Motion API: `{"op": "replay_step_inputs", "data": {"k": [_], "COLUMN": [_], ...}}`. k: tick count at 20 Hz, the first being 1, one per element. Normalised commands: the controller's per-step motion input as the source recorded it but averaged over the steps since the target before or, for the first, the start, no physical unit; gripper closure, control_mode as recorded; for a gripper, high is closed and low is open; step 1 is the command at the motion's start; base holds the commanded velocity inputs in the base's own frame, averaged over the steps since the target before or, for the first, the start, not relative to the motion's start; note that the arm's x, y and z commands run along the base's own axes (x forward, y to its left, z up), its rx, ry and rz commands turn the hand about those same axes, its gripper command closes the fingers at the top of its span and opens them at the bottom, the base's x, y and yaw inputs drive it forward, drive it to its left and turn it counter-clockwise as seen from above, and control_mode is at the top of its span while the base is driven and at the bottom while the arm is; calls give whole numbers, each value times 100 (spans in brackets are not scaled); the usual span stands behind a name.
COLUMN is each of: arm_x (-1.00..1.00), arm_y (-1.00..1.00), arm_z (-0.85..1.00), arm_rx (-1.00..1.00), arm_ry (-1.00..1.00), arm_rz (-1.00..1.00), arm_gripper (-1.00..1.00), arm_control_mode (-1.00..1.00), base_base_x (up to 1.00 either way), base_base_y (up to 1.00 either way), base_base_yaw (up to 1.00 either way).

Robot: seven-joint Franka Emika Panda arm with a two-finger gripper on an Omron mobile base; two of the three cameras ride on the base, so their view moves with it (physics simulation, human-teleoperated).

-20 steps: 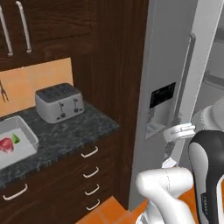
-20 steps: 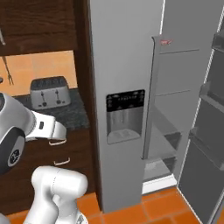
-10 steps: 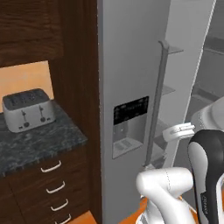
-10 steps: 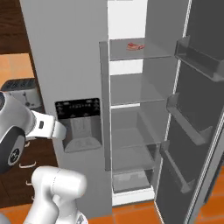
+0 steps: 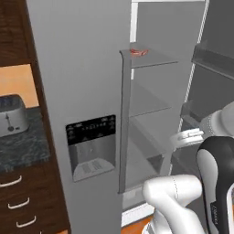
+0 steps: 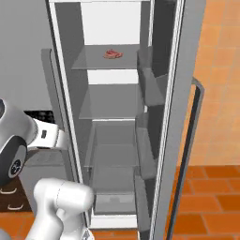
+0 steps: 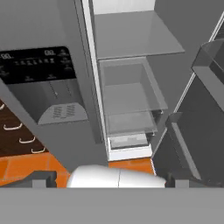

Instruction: Place one lemon wedge and one steak in each tupperware on the nearby counter, to pack two identical lunches.

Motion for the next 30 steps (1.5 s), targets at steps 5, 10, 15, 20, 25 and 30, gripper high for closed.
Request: {"op": "replay_step_inputs", "data": {"k": [5, 10, 15, 20, 25, 30], "arm_x": [0, 0, 0, 0, 0, 0], "arm_y": [0, 0, 0, 0, 0, 0], "arm_z": [0, 0, 0, 0, 0, 0], "arm_rx": [0, 0, 0, 0, 0, 0], "arm_ry": [0, 0, 0, 0, 0, 0], "arm_rz": [0, 0, 0, 0, 0, 0], "arm_gripper": [-100, -100, -100, -100, -100, -100], "arm_control_mode": [100, 100, 100, 100, 100, 100], "base_base_x": [45, 68, 45, 8, 8, 1], "base_base_y": [-41, 0, -2, -30, -11, 0], "base_base_yaw": [12, 1, 0, 1, 0, 0]}}
